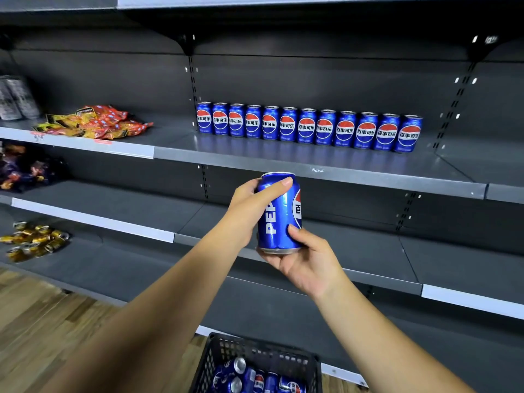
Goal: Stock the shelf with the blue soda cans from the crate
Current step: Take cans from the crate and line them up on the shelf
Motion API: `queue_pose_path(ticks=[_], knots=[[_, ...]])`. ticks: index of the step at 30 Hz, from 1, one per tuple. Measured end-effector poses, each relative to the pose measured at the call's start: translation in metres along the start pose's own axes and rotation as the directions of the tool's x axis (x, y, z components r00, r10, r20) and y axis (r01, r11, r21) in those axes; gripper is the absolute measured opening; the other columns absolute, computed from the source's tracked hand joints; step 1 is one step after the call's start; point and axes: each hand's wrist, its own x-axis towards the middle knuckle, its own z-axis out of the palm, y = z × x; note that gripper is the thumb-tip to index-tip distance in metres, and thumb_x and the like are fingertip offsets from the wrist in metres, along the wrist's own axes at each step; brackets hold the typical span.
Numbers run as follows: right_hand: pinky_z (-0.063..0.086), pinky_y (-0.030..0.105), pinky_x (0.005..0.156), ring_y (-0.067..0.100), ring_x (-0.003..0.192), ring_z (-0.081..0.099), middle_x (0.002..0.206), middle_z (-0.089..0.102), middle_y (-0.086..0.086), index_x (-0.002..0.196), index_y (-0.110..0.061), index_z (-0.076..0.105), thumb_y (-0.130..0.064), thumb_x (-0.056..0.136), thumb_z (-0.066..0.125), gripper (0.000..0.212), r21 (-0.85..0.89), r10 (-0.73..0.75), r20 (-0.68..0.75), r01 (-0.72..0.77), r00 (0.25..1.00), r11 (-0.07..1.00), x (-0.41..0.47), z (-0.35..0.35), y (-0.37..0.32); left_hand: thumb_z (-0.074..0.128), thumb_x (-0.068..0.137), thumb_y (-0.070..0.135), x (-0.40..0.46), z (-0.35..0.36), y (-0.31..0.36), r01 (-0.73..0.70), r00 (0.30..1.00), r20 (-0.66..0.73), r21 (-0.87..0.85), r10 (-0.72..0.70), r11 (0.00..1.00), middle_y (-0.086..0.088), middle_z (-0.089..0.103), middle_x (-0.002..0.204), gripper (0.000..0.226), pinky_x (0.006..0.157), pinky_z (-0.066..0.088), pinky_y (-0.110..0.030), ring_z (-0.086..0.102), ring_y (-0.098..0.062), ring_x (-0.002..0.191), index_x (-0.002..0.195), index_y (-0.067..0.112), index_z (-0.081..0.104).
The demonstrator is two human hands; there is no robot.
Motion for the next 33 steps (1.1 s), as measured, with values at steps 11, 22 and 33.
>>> queue_pose_path(ticks=[11,22,33], knots=[[0.054,0.055,0.080,0.041,0.100,0.065,0.118,0.064,0.023,0.107,-0.004,0.068,-0.026,0.036,0.093,0.078,-0.007,0.088,0.056,-0.088,0.994,0.996,-0.012,0.002,0.007,0.068,0.060,0.049,-0.010,-0.008,-0.006,0.152,0.988,0.026,-0.148,-0.150,0.977,-0.011,0.071,0.085,0.064,0.075,0.056,-0.039,0.067,-0.025,0.074,0.106,0.005,0.065],[0.052,0.046,0.082,0.031,0.082,0.069,0.104,0.068,0.016,0.128,0.004,0.047,-0.022,0.059,0.074,0.079,-0.225,0.020,-0.136,-0.050,0.991,0.973,-0.020,-0.002,-0.004,0.069,0.073,0.053,-0.017,-0.003,-0.011,0.122,0.992,0.032,-0.051,-0.120,0.991,-0.017,0.068,0.111,0.064,0.095,0.050,-0.048,0.065,-0.033,0.105,0.114,0.004,0.064],[0.052,0.042,0.089,0.023,0.085,0.067,0.102,0.069,0.009,0.123,-0.003,0.052,-0.014,0.057,0.074,0.071,-0.466,0.033,-0.158,-0.104,0.987,0.879,-0.029,-0.004,-0.035,0.064,0.070,0.042,-0.015,0.012,-0.007,0.058,0.996,0.068,-0.070,-0.053,0.996,-0.006,0.073,0.080,0.037,0.080,0.054,-0.037,0.069,-0.019,0.074,0.087,0.010,0.069]])
